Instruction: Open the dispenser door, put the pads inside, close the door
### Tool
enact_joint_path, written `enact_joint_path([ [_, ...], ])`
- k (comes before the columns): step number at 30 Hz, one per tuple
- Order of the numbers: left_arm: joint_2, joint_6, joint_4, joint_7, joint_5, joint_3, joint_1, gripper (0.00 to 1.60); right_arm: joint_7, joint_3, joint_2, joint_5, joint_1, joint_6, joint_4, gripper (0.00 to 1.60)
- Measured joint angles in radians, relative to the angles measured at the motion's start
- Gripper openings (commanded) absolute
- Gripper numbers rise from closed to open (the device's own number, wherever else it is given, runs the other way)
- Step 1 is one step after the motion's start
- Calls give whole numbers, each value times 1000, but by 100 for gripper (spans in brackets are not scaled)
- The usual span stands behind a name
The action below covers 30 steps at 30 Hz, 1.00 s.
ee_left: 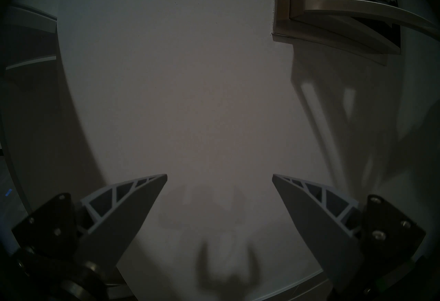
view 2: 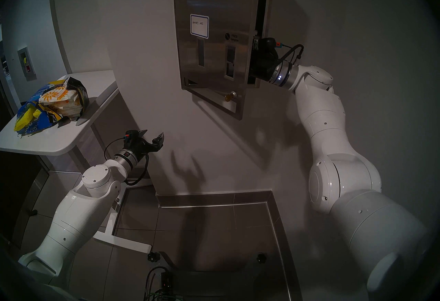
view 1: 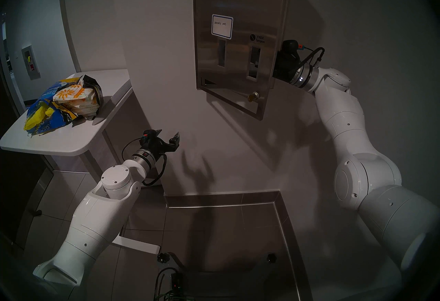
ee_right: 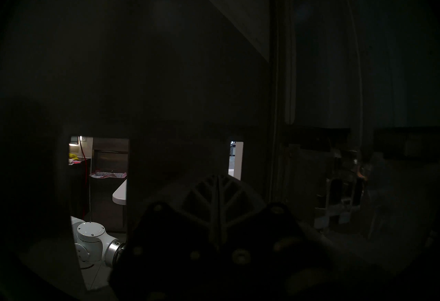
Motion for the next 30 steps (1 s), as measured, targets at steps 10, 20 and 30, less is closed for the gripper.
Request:
enact_joint_path([
  [10,1,0,0,0,-1,0,0,160,0,-86,-10,64,25,-14,-21,0],
  [20,1,0,0,1,-1,1,0,160,0,-181,24,156,30,-12,-62,0],
  [30,1,0,-1,1,-1,1,0,160,0,-237,32,220,40,-64,-64,0],
])
